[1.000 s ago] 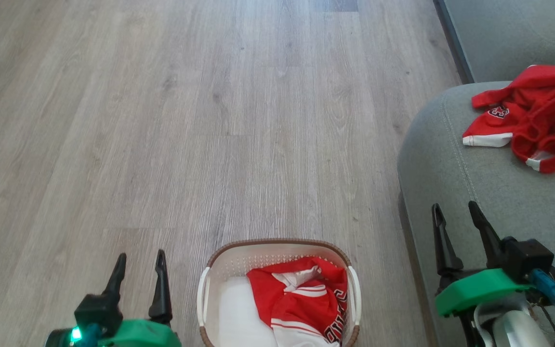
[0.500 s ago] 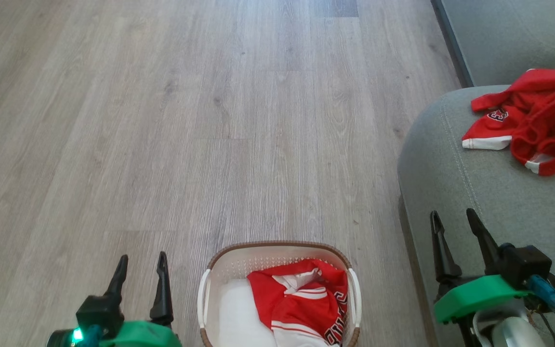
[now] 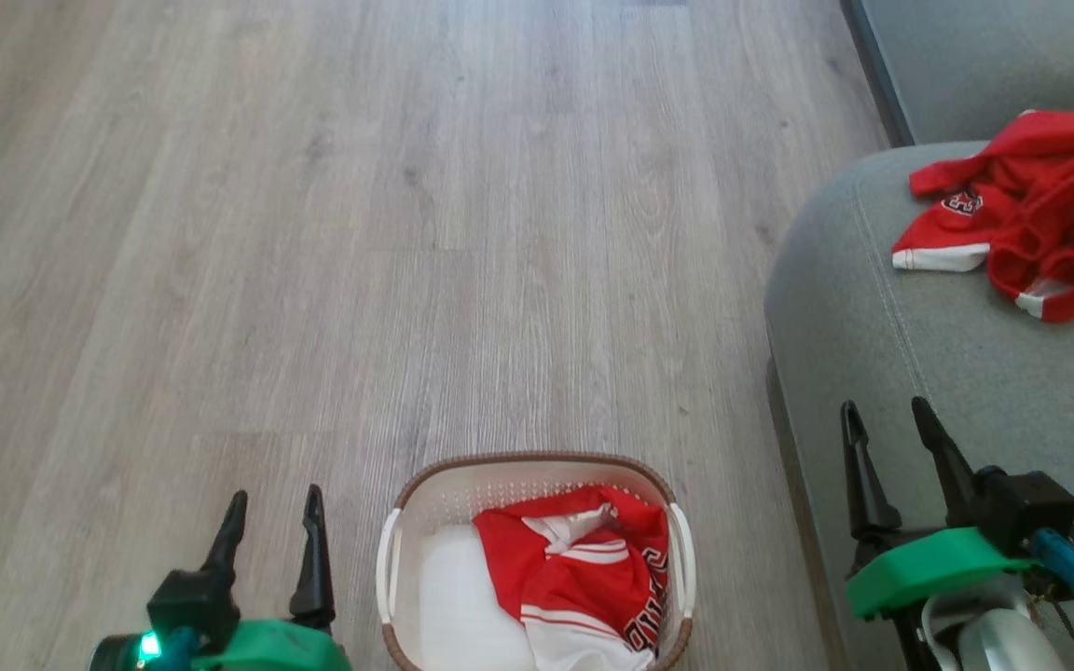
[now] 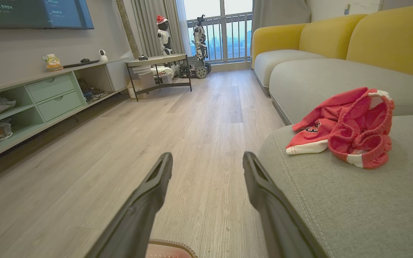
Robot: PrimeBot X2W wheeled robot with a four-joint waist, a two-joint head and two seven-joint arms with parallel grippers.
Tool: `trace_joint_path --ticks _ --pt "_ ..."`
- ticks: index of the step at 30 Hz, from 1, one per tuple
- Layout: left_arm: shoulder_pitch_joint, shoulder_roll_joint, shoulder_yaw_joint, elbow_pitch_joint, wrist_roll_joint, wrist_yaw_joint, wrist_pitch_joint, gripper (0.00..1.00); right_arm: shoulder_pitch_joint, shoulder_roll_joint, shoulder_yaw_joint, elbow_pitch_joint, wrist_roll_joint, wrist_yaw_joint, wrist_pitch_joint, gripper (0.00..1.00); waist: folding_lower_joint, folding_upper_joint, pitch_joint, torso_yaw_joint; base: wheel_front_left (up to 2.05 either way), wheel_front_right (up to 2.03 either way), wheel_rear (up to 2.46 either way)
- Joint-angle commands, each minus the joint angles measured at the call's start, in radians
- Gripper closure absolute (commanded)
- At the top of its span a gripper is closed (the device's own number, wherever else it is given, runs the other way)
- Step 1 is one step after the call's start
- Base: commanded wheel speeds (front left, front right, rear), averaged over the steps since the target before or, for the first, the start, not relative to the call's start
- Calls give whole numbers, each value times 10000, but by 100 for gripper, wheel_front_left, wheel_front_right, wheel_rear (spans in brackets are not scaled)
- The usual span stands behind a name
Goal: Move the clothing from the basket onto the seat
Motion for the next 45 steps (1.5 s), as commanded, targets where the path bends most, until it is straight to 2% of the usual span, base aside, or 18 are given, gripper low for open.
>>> trace_joint_path --ticks 1,5,11,19,25,35,45 --pt "-369 -33 298 -194 121 -79 -95 0 -368 14 184 -387 5 -4 -93 0 1 0 103 -58 0 0 0" --pt "-716 -57 -56 186 263 -358 -90 0 -544 14 11 -489 -81 -4 -93 0 1 0 480 -183 0 0 0" --pt "-2006 -239 -1070 1377 618 -962 8 0 -981 14 -563 -944 -242 -4 -93 0 1 0 1645 -390 0 0 0" --pt "-4326 -505 -2368 3751 986 -1432 38 0 -1941 14 -1218 -1884 -535 -4 -93 0 1 0 3740 -1061 0 0 0" --pt "-5988 -554 -3532 5650 1079 -1675 45 0 -2691 14 -1345 -2563 -542 -4 -93 0 1 0 5299 -1476 0 0 0" --pt "-7780 -559 -5254 7601 153 -1548 448 0 -3600 14 -879 -3683 -380 -4 -93 0 1 0 7200 -1948 0 0 0" --pt "-9207 -560 -6045 8958 -663 -1048 627 0 -3969 14 -540 -4997 -332 -4 -93 0 1 0 8826 -2149 0 0 0"
